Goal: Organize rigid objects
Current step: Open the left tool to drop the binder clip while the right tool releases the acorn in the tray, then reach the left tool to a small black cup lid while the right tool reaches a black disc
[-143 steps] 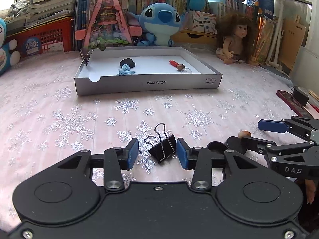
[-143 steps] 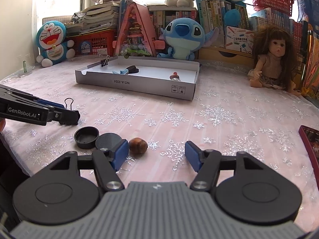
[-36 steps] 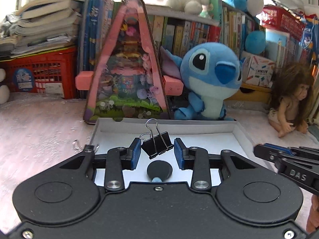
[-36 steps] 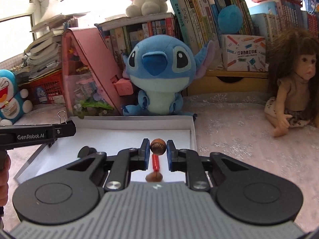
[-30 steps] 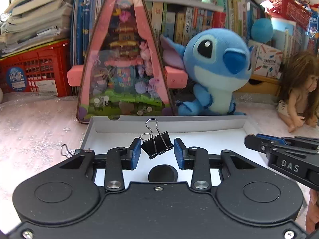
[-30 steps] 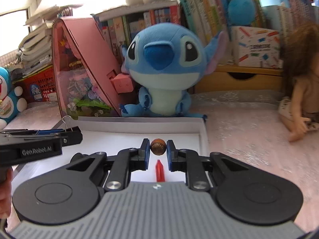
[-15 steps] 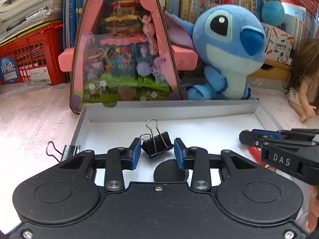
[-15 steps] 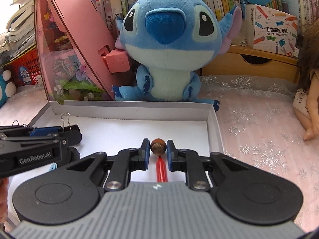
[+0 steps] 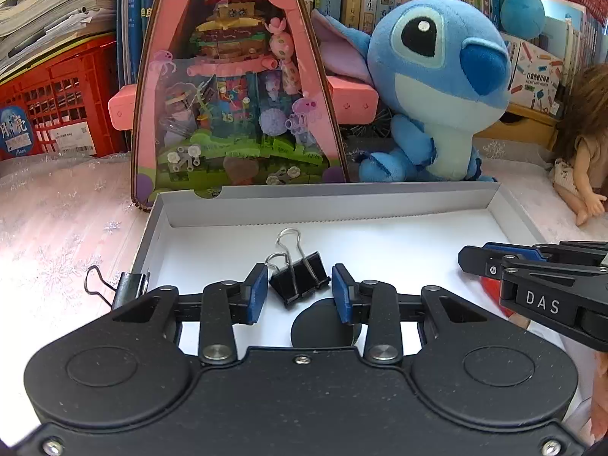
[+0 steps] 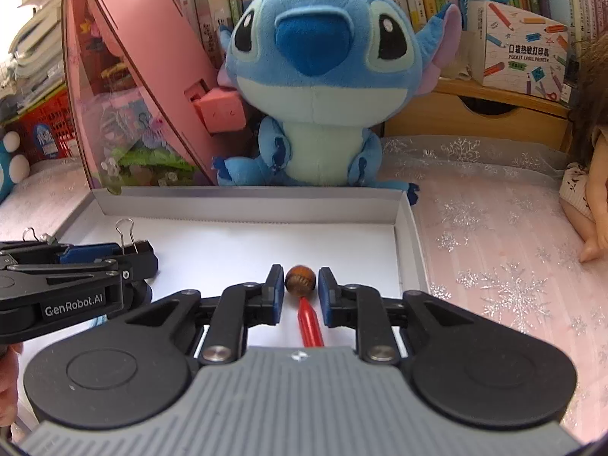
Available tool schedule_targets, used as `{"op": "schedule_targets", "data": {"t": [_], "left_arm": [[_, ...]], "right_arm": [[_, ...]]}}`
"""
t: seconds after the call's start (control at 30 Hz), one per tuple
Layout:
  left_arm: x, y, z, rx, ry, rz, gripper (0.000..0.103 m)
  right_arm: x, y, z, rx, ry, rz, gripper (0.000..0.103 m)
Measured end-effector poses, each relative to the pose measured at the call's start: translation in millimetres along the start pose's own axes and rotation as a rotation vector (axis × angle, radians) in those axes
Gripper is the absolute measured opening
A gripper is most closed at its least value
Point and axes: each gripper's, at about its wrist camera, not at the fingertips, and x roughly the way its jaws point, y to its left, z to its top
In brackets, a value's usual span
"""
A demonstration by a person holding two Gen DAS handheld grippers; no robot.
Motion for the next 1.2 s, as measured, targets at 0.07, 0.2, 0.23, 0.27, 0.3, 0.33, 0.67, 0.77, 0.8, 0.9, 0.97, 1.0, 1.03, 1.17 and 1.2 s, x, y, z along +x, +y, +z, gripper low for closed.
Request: {"op": "schedule_targets", "data": {"t": [0.07, 0.2, 0.23, 0.27, 0.3, 0.33, 0.67, 0.77, 0.8, 0.9, 0.97, 1.0, 1.03, 1.17, 1.2], "left_arm": [[-4.6, -0.2, 0.5, -0.005, -0.015, -0.008, 0.039], [-20.8, -4.1, 2.5, -0.002, -0.047, -0.005, 0.050], [-26.3, -5.2, 2.8, 0.001, -0.056, -0.005, 0.052], [-32.1, -6.3, 3.1, 0.003, -0.064, -0.003, 0.055], [-38.4, -7.2, 2.9, 0.003, -0.071, -0.001, 0.060], [-45.5, -7.9, 2.4, 0.001, -0.079, 0.000, 0.062], [-136.5, -16.6, -37.1, 0.046, -0.164, -0.061, 0.083], [-162.0, -20.0, -59.4, 0.066, -0.173, -0.088, 0.084], [-170.5, -21.2, -67.8, 0.076, -0.172, -0.099, 0.084], [-189.7, -23.8, -94.5, 0.103, -0.172, -0.125, 0.085], [-201.3, -26.1, -114.7, 0.123, -0.168, -0.143, 0.085], [-205.7, -27.1, -123.5, 0.131, -0.164, -0.151, 0.085], [-210.6, -27.8, -133.3, 0.139, -0.160, -0.161, 0.085], [-225.3, -31.5, -163.8, 0.176, -0.144, -0.184, 0.085], [-228.6, -32.6, -170.3, 0.186, -0.142, -0.187, 0.085]], "right_arm": [[-3.5, -0.7, 0.2, 0.006, -0.013, -0.005, 0.046], [-16.4, -1.2, -0.6, 0.011, -0.045, -0.013, 0.055], [-21.6, -1.6, -0.4, 0.010, -0.054, -0.013, 0.058], [-27.1, -1.7, -0.7, 0.009, -0.064, -0.013, 0.061], [-34.0, -2.1, -1.2, 0.008, -0.077, -0.011, 0.063], [-40.7, -2.3, -2.1, 0.007, -0.090, -0.010, 0.066], [-124.6, -2.3, -35.5, -0.071, -0.197, 0.063, 0.087], [-149.2, -5.1, -55.6, -0.100, -0.209, 0.094, 0.087], [-156.8, -5.6, -63.4, -0.112, -0.214, 0.101, 0.087], [-176.1, -5.5, -87.1, -0.140, -0.224, 0.110, 0.088], [-188.4, -5.7, -103.9, -0.156, -0.228, 0.114, 0.088], [-194.0, -5.7, -112.0, -0.163, -0.229, 0.113, 0.088], [-199.0, -6.0, -119.6, -0.170, -0.228, 0.113, 0.088], [-215.3, -8.1, -145.8, -0.192, -0.222, 0.117, 0.089], [-218.4, -7.8, -151.1, -0.198, -0.219, 0.116, 0.089]]}}
